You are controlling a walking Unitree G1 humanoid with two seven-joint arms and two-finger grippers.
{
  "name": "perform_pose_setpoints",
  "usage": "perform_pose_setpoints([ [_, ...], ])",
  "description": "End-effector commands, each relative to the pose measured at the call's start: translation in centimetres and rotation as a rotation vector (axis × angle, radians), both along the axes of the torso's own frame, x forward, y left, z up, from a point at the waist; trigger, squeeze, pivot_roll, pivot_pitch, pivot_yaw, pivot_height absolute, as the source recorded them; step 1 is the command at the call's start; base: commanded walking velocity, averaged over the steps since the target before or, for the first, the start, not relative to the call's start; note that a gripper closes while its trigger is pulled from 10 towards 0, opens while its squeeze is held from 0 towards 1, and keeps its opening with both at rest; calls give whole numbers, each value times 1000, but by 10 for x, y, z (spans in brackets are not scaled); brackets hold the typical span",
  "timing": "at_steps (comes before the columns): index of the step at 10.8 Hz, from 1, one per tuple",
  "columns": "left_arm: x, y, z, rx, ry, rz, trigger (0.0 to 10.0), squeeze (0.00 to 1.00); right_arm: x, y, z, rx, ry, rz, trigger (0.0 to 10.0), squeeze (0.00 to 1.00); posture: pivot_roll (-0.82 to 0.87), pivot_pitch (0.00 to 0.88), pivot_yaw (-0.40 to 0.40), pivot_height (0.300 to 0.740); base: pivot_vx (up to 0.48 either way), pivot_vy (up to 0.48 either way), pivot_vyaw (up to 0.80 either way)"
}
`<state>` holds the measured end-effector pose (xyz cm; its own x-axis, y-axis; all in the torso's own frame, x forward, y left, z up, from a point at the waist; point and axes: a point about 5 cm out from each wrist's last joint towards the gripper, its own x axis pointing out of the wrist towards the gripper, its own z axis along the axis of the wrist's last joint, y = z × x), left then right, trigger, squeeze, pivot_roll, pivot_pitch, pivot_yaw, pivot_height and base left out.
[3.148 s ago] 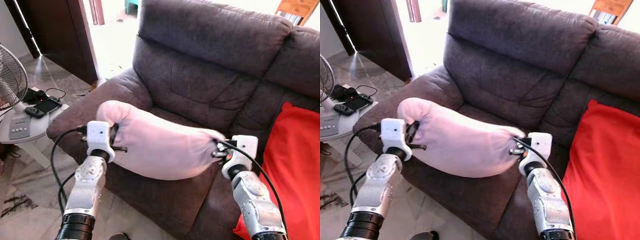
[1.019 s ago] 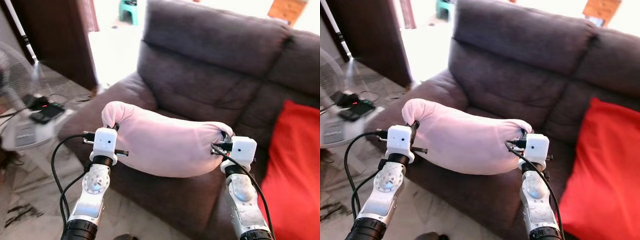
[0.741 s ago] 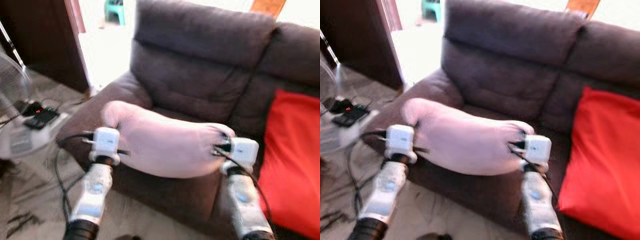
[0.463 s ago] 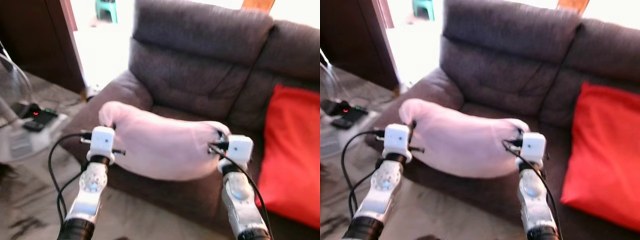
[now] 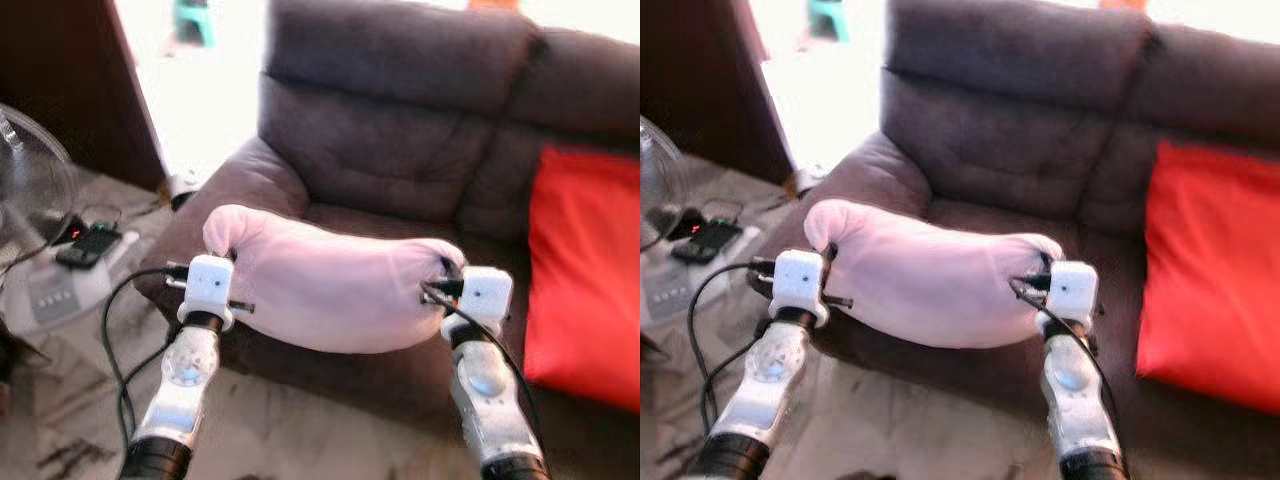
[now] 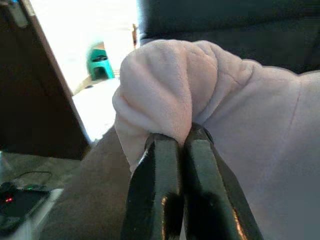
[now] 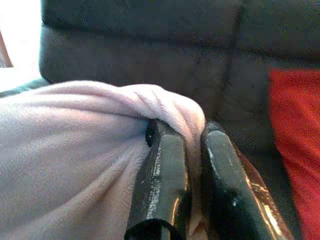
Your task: Move the pillow to the sofa from floor
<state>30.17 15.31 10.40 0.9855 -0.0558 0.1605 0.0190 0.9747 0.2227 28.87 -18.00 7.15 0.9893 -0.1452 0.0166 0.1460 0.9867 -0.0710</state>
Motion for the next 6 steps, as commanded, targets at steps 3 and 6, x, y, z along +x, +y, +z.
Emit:
perform_pose_setpoints([
  [3, 2, 13, 11, -5, -47, 45, 10000, 0, 3, -9, 10, 9, -42, -43, 10000, 0, 77, 35, -60, 740, 0, 346, -783],
  [6, 3, 7, 10, -6, -42, 2, 10000, 0, 4, -9, 11, 0, -46, -51, 10000, 0, 79, 27, -60, 740, 0, 115, -260],
])
